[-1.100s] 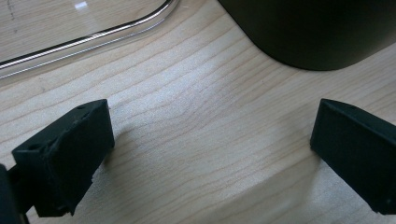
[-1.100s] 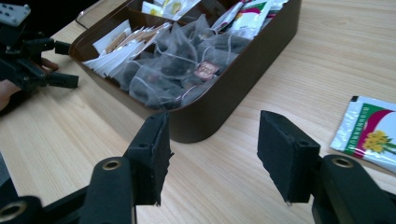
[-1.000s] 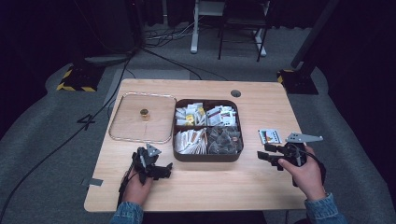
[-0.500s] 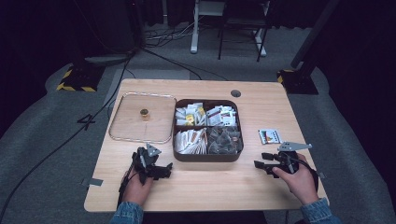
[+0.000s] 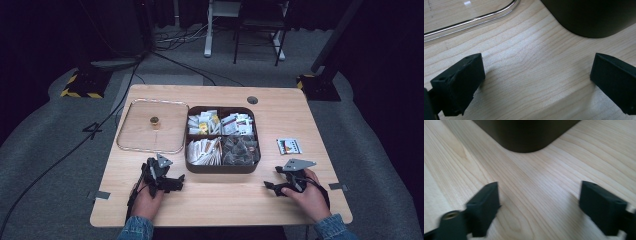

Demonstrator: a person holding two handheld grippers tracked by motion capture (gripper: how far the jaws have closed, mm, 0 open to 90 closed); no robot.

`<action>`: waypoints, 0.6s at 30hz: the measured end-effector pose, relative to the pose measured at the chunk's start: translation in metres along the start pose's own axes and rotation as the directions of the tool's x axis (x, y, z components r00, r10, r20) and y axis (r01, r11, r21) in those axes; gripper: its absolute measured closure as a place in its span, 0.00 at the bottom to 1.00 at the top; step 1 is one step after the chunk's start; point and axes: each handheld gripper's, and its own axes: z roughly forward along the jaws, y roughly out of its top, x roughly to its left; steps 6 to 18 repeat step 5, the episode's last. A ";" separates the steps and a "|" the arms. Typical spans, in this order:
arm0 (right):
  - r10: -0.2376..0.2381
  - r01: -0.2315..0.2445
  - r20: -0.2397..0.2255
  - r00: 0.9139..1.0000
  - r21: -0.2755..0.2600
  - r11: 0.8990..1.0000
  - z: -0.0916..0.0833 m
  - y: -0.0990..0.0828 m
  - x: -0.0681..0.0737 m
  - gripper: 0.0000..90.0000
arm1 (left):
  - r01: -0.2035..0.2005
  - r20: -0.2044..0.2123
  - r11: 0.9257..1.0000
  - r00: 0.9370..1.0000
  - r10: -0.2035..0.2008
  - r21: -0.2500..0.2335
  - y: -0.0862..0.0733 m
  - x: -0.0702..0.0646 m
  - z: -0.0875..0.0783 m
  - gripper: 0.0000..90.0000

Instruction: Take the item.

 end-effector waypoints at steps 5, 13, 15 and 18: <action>-0.007 0.007 0.023 1.000 -0.005 1.000 0.007 0.001 0.007 0.09 | 0.000 0.000 1.000 1.000 0.000 0.000 0.000 0.000 0.000 0.00; -0.007 0.007 0.023 1.000 -0.005 1.000 0.007 0.001 0.007 0.09 | 0.000 0.000 1.000 1.000 0.000 0.000 0.000 0.000 0.000 0.00; -0.007 0.007 0.023 1.000 -0.005 1.000 0.007 0.001 0.007 0.09 | 0.000 0.000 1.000 1.000 0.000 0.000 0.000 0.000 0.000 0.00; -0.007 0.007 0.023 1.000 -0.005 1.000 0.007 0.001 0.007 0.09 | 0.000 0.000 1.000 1.000 0.000 0.000 0.000 0.000 0.000 0.00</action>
